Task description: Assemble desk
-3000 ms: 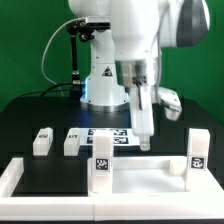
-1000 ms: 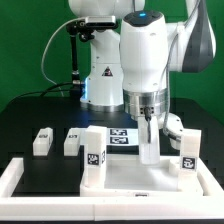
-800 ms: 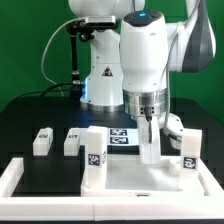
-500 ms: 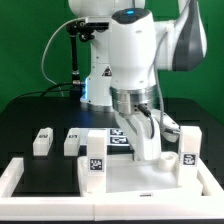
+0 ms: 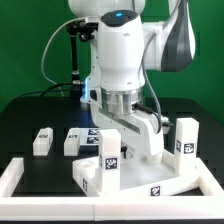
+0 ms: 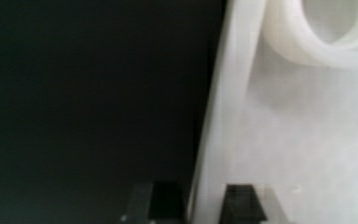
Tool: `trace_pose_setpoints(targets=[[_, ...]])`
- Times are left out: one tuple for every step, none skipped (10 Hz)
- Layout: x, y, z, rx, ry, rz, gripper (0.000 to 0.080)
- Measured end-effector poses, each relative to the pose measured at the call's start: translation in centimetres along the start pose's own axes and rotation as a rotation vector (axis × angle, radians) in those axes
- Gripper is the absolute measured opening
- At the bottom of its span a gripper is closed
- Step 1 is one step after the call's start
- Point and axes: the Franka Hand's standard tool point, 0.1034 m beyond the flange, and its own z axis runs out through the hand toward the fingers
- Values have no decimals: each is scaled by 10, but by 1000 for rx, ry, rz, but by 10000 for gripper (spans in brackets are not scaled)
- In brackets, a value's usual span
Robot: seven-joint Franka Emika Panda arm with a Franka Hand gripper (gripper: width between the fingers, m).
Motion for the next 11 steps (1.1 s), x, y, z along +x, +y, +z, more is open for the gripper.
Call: trace_pose_setpoints(targets=[[2,4,0,-4,-2,-46,80],[7,11,-1,-23,-6,-163,81],[21,22,-4,-54,-6,-338,81],[34,21,-11,-45,2,-515,72],[44,22,-13,-37,6,-689,66],[48,21,-14,-35,7,-790,66],[51,21,-14,-37,8,-875,60],[52,22,-14,-45,8,-969,60],[52,22,-14,-47,7,-1020,60],[53,23,-14,-50,6,-1036,60],[54,21,-13,-50,20,-1031,60]])
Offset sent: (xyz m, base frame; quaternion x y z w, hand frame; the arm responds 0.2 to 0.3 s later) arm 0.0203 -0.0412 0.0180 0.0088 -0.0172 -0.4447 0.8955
